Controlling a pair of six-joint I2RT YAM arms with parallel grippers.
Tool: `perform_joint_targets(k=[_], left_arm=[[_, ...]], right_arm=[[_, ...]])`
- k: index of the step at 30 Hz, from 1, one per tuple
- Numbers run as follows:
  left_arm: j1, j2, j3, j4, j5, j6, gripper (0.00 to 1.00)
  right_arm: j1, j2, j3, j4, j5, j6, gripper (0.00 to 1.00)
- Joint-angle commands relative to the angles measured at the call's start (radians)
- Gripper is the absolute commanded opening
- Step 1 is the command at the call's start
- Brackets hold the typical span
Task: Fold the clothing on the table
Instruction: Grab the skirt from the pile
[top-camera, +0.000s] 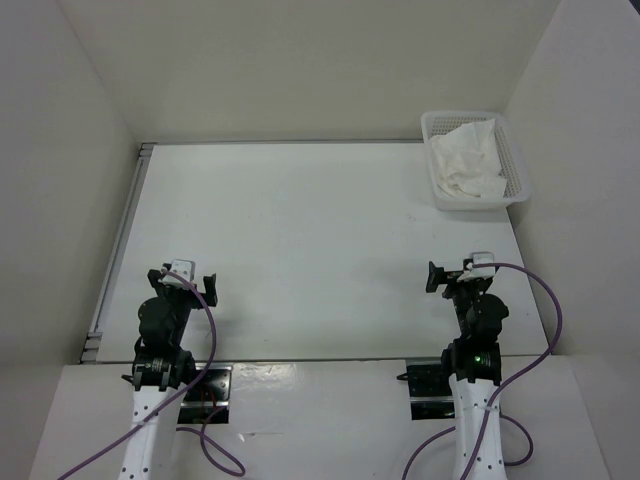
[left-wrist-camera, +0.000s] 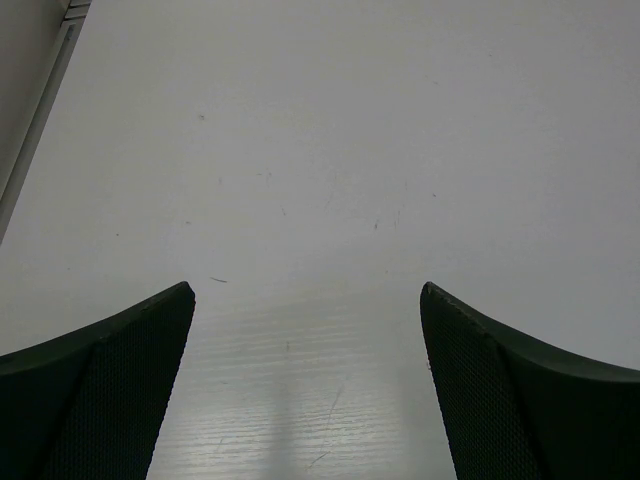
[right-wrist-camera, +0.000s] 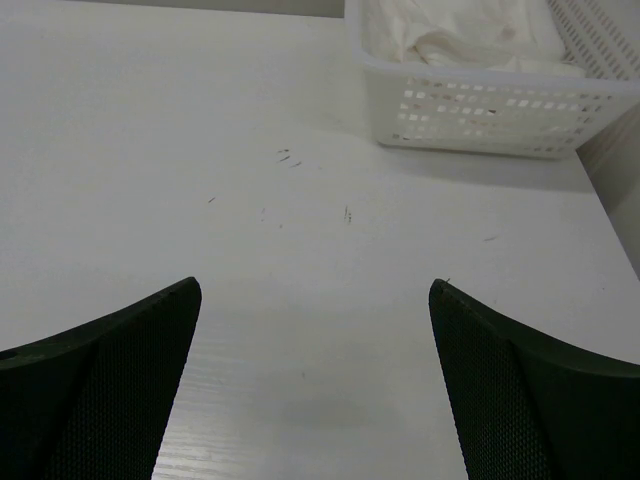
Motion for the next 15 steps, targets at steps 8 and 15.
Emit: perform_joint_targets(k=[8,15], left_arm=[[-0.004,-0.137,-0.041,0.018,-0.011,-0.008,0.99],[-0.004,-0.137,-0.041,0.018,-0.011,-0.008,0.99]], right_arm=[[0.009,-0.082,-0.047,0.018,0.009,-0.009,0.99],[0.009,-0.082,-0.012,0.018,-0.043,-0.046,0.99]])
